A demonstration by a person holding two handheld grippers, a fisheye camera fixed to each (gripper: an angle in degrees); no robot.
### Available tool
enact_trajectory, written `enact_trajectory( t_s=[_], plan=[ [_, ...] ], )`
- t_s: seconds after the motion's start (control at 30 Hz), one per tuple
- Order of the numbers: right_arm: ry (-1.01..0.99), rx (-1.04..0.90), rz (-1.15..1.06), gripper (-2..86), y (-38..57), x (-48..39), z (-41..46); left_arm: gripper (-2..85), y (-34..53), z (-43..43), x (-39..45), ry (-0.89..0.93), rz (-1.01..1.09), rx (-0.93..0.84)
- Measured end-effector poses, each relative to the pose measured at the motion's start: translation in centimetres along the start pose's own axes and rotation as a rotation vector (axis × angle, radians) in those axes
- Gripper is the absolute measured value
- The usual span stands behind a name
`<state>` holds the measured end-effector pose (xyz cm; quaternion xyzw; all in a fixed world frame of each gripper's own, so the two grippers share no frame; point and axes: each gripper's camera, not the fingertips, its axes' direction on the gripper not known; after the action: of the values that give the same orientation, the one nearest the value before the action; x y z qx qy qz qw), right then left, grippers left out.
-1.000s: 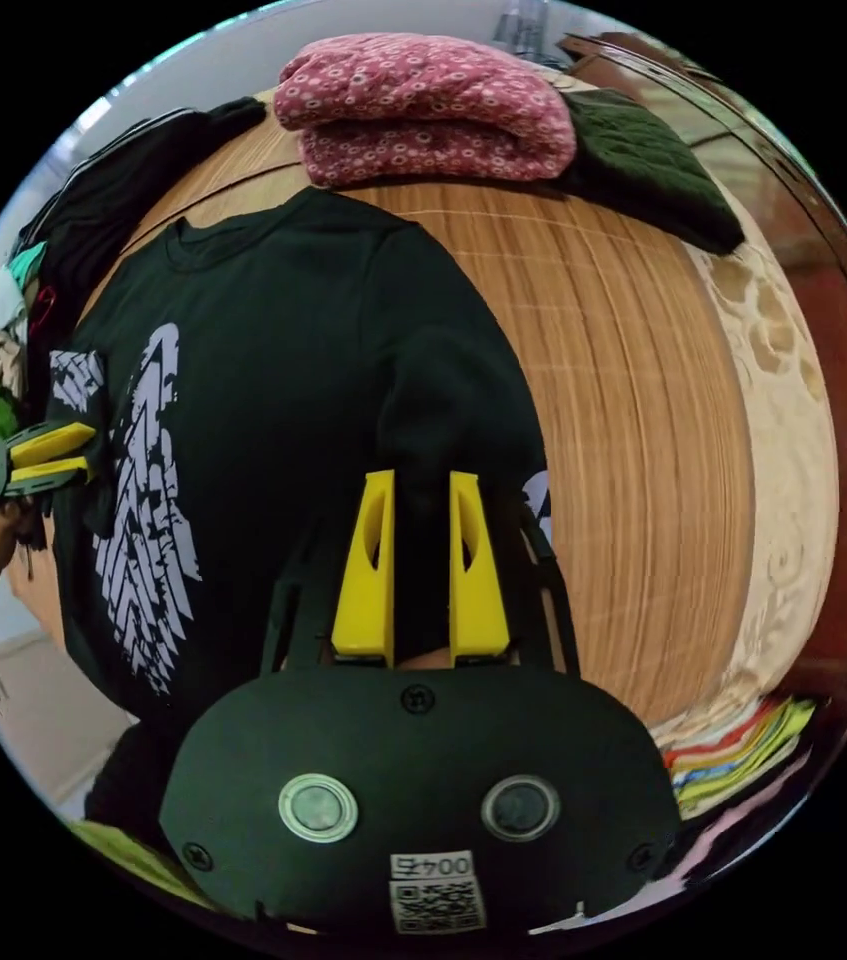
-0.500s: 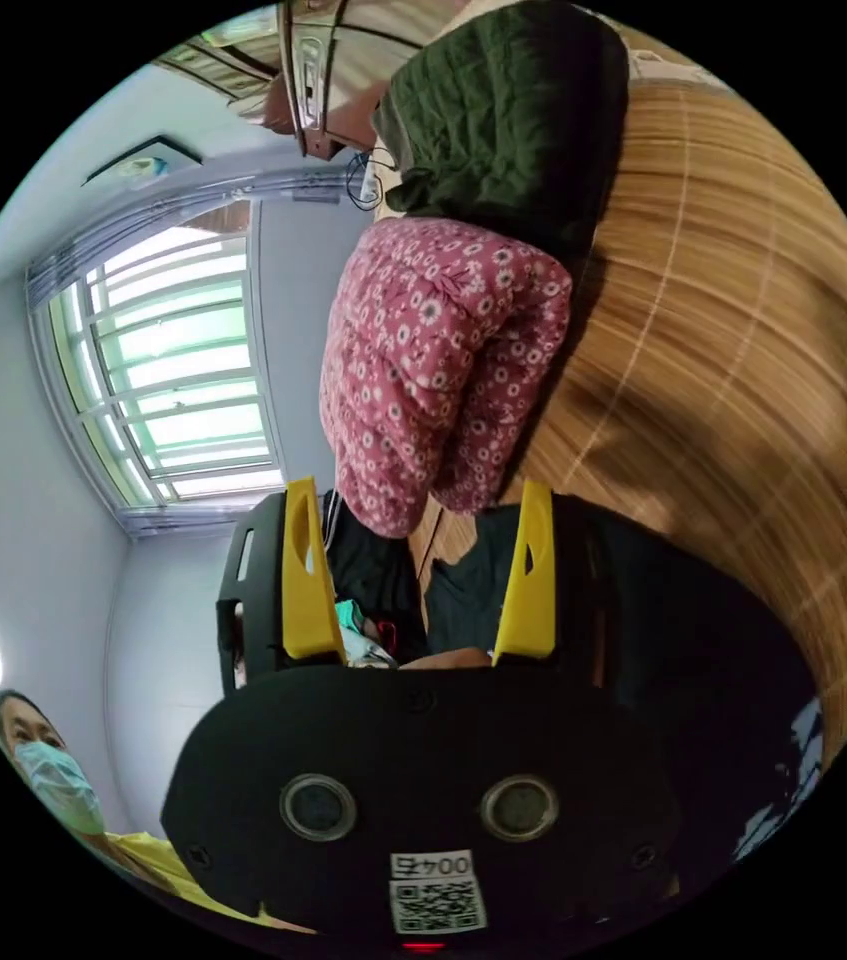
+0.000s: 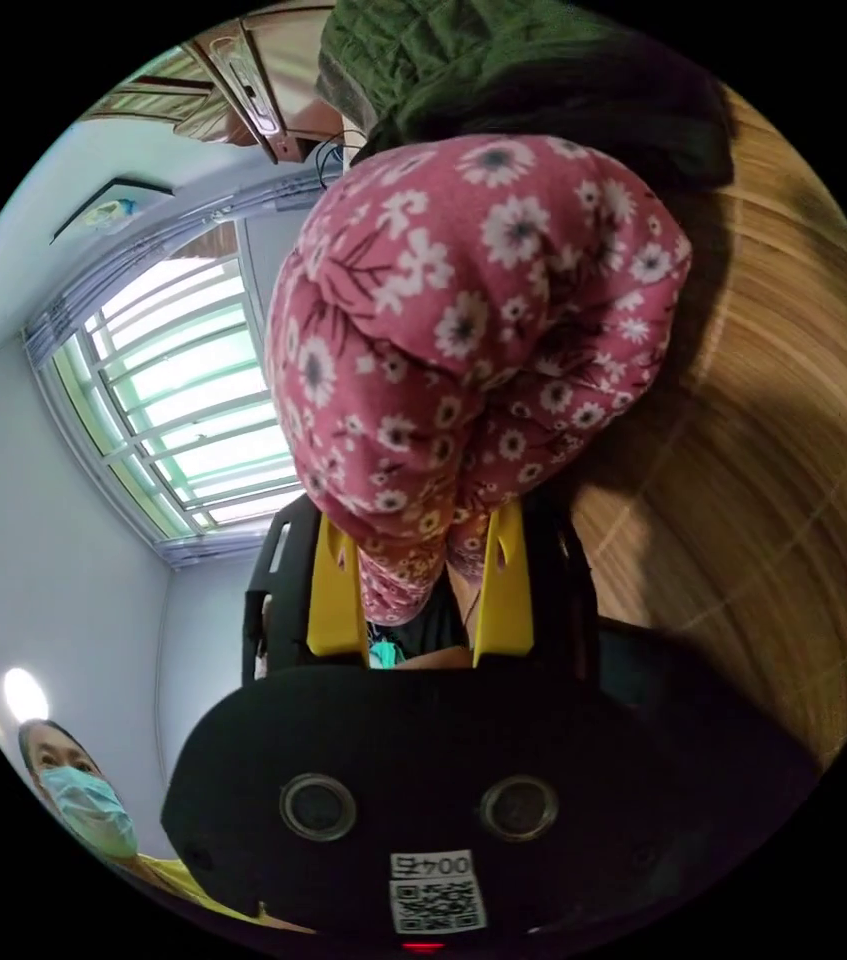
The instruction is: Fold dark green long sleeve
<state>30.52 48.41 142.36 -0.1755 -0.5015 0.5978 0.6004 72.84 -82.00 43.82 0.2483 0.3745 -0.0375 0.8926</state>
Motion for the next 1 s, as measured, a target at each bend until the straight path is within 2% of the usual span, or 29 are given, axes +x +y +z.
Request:
enact_trajectory(
  t_s=[0.3,0.6,0.73,0.8,0.87,1.0],
  plan=[
    [0.124,-0.045,-0.102,17.5,-9.9,-2.3,6.6,7.4,-1.4,1.4,-0.1,0.012,0.017,-0.039],
    [0.201,-0.083,-0.179,22.2,-17.5,-2.6,10.3,6.5,-1.1,2.7,-1.3,0.079,-0.044,0.006],
    [0.207,-0.087,-0.281,20.8,-13.7,-1.4,5.1,6.5,-1.9,3.1,-0.4,0.042,-0.025,-0.028],
    [0.244,-0.016,-0.337,20.7,-11.0,-0.7,0.2,6.5,-2.1,3.3,-0.4,0.045,-0.029,-0.039],
    [0.352,0.141,-0.354,19.7,-7.4,1.3,-7.4,6.5,-2.2,3.5,-0.4,0.053,-0.035,-0.044],
    [0.385,0.299,-0.232,17.1,-5.1,5.9,-15.9,6.4,-2.6,3.9,0.2,0.033,-0.027,-0.055]
  ],
)
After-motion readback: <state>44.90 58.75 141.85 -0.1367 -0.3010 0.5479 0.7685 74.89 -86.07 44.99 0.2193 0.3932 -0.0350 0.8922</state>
